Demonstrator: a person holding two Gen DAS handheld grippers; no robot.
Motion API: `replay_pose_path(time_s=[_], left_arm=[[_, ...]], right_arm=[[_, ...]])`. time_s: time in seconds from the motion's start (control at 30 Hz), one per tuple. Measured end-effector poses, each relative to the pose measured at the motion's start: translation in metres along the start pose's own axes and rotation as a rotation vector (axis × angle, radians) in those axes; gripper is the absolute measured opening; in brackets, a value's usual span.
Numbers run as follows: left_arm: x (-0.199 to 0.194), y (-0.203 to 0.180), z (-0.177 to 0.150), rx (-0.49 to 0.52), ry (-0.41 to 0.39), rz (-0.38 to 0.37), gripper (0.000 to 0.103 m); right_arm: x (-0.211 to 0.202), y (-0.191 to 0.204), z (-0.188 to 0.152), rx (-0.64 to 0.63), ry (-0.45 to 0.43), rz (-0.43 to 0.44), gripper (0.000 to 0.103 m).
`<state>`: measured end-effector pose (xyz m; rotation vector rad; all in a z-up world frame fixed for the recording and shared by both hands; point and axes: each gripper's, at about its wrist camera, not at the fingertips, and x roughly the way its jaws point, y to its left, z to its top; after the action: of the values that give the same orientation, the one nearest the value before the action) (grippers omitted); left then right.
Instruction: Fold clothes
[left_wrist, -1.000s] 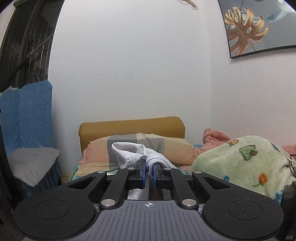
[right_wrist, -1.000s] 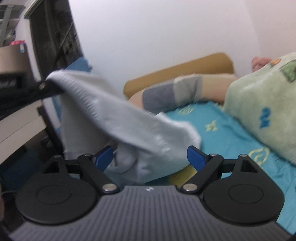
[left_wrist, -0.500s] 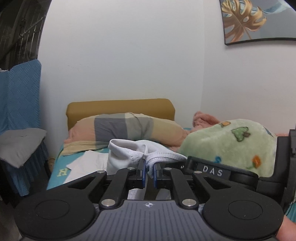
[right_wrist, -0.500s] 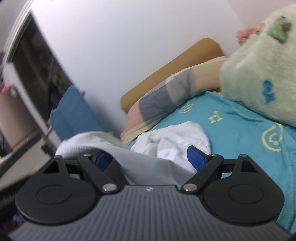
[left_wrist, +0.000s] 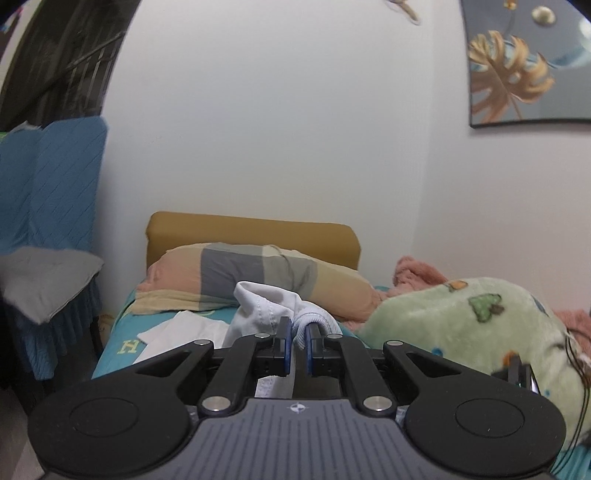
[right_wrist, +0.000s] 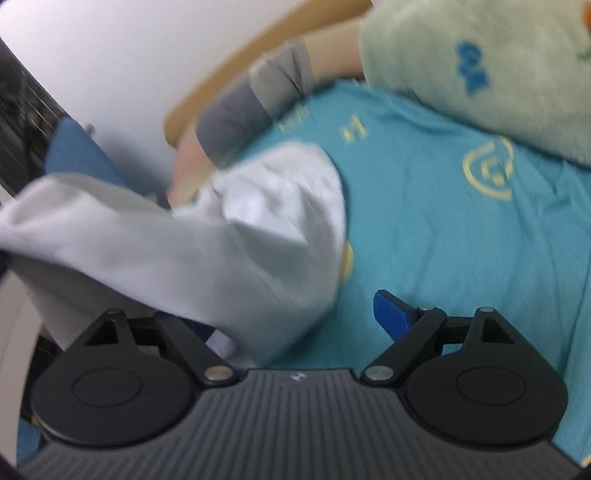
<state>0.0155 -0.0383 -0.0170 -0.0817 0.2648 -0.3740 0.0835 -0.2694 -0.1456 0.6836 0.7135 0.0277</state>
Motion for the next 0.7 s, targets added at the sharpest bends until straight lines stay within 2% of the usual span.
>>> replay_pose_path(time_s=[0.23,0.33,0.4,0.57,0.63,0.7], left_arm=[[-0.003,0.014,0.006,-0.052,-0.008,0.023,0.007],[-0.006,0.015,0.008,-0.061,-0.009,0.015,0.007],[-0.009,0.013,0.010,-0.055,-0.021,0.004,0.007],[-0.017,0.003,0.014,-0.034,-0.066,-0.053,0.007],[-0.022,-0.002,0.016,-0.024,-0.087,-0.079,0.007],[-0.024,-0.003,0.017,-0.026,-0.093,-0.092,0.007]], right_arm=[[-0.005,-0.008,-0.009,0.032,0.151,-0.038,0.088],[-0.024,-0.007,-0.005,0.014,0.111,-0.081,0.088],[-0.044,-0.002,0.004,-0.034,0.013,-0.139,0.088],[-0.105,0.008,0.031,-0.160,-0.331,-0.291,0.088],[-0.124,0.010,0.039,-0.191,-0.459,-0.327,0.088],[-0.136,0.012,0.046,-0.241,-0.526,-0.339,0.088]])
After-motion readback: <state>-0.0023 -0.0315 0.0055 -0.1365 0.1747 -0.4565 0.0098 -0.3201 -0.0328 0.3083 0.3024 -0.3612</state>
